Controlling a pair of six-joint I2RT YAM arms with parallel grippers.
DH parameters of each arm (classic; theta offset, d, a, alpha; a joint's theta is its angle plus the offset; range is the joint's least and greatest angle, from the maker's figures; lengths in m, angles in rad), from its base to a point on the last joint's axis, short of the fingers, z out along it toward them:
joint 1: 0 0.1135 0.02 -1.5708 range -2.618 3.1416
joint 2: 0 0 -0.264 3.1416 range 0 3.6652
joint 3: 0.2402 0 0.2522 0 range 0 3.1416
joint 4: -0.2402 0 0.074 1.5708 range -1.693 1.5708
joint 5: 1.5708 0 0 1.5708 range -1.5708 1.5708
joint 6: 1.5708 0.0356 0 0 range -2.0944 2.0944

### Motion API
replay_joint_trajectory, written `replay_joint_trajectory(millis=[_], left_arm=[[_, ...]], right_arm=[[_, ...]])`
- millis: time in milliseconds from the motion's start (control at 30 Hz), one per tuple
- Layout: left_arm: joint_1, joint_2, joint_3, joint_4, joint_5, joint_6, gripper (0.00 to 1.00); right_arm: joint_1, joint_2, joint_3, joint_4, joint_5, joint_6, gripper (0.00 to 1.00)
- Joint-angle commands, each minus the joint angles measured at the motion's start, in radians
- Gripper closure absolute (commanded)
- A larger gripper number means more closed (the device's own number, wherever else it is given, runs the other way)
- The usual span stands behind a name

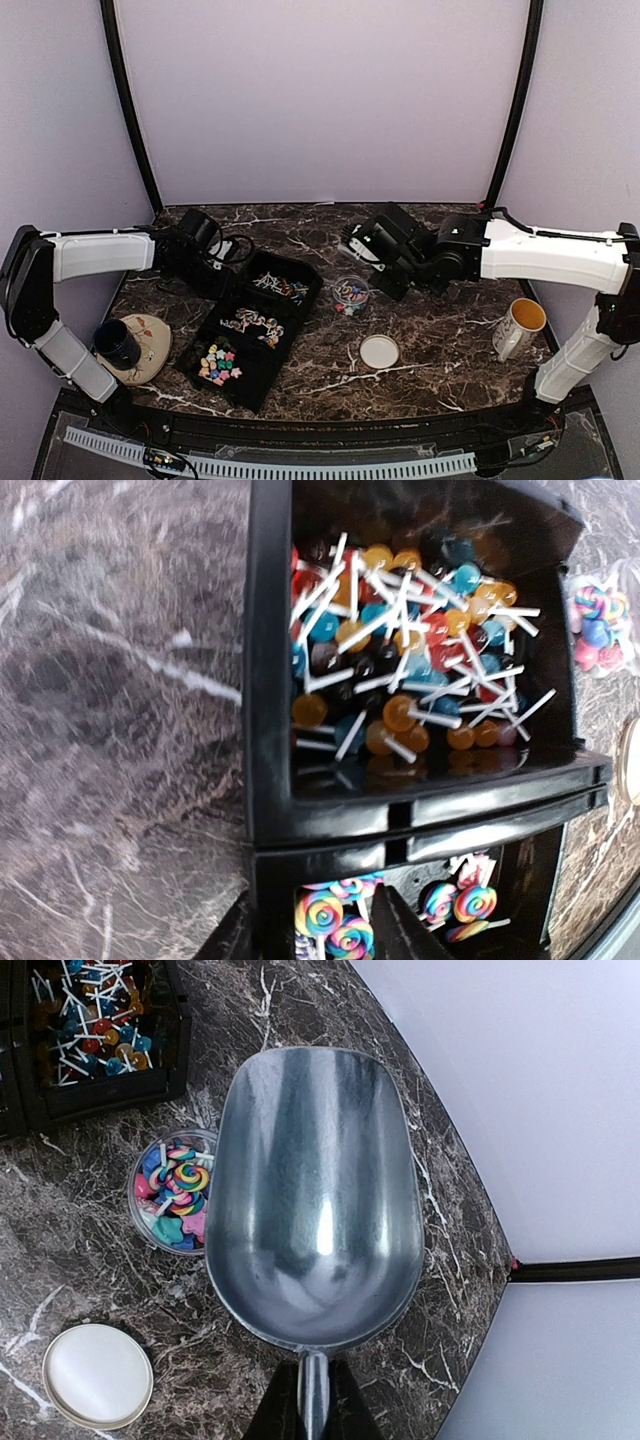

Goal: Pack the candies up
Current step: Place the plate at the center of the board, then pick up the plate from the center of the board.

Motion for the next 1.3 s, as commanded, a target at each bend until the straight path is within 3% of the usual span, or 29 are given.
replay_joint_trajectory(millis=[0,300,733,1267], left_arm=[[0.004,-0.049,0.062,-0.049,0.014,0.011,0.58],[0.003,-0.053,0.136,-0.055,-0.034,0.004,0.49],[0.006,0.230,0.366,-0.109,-0.073,0.051,0.47],[0.007,0.409,0.499,-0.189,-0.053,0.098,0.71]], right_arm=[[-0.006,-0.012,0.042,0.022,-0.002,-0.010,1.00],[-0.006,-0.021,0.034,0.026,-0.003,-0.009,1.00],[0.007,-0.039,0.024,0.025,-0.033,-0.008,1.00],[0.031,-0.080,-0.016,0.027,-0.109,-0.011,1.00]])
